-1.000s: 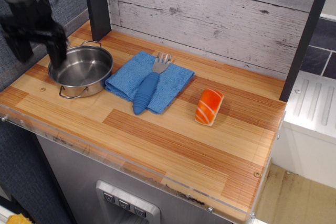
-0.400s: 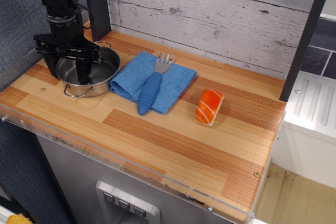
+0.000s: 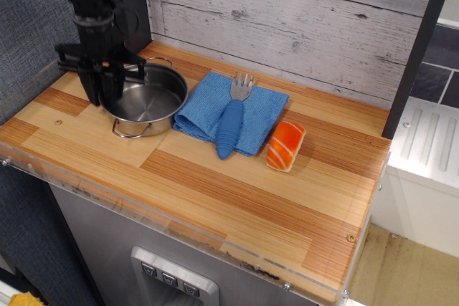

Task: Place the silver pot on the front right corner of the table.

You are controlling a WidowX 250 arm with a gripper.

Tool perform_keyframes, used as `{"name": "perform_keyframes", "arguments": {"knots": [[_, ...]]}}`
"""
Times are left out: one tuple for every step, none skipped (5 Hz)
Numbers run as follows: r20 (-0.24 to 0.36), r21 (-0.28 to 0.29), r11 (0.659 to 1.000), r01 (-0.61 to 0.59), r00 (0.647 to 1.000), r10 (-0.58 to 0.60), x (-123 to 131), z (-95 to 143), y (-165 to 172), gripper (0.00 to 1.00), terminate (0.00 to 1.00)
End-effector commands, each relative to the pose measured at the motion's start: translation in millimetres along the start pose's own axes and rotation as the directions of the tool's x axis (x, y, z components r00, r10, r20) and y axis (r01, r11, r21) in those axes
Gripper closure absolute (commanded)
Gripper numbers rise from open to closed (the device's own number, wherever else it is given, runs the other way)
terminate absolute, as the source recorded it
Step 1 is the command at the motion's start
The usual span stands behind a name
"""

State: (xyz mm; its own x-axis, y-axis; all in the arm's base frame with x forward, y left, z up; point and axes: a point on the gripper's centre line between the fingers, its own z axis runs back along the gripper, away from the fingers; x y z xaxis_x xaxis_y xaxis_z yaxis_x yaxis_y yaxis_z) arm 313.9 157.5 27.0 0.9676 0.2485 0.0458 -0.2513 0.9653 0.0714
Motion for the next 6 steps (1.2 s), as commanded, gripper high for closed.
{"name": "perform_keyframes", "arguments": {"knots": [[0.177, 0.085, 0.991, -0.101, 0.981, 0.085, -23, 113, 6, 1.00, 0.00], [0.197, 0.012, 0.998, -0.058, 0.979, 0.054, -30, 122, -38, 1.00, 0.00], [0.174, -0.083, 0.996, 0.021, 0.985, -0.006, -46, 116, -84, 1.00, 0.00], [0.118, -0.087, 0.991, 0.098, 0.989, -0.087, -72, 101, -123, 1.00, 0.00], [0.065, -0.053, 0.990, 0.134, 0.989, -0.130, -85, 85, -125, 1.00, 0.00], [0.034, -0.020, 0.990, 0.141, 0.990, -0.140, -93, 76, -118, 1.00, 0.00]]}}
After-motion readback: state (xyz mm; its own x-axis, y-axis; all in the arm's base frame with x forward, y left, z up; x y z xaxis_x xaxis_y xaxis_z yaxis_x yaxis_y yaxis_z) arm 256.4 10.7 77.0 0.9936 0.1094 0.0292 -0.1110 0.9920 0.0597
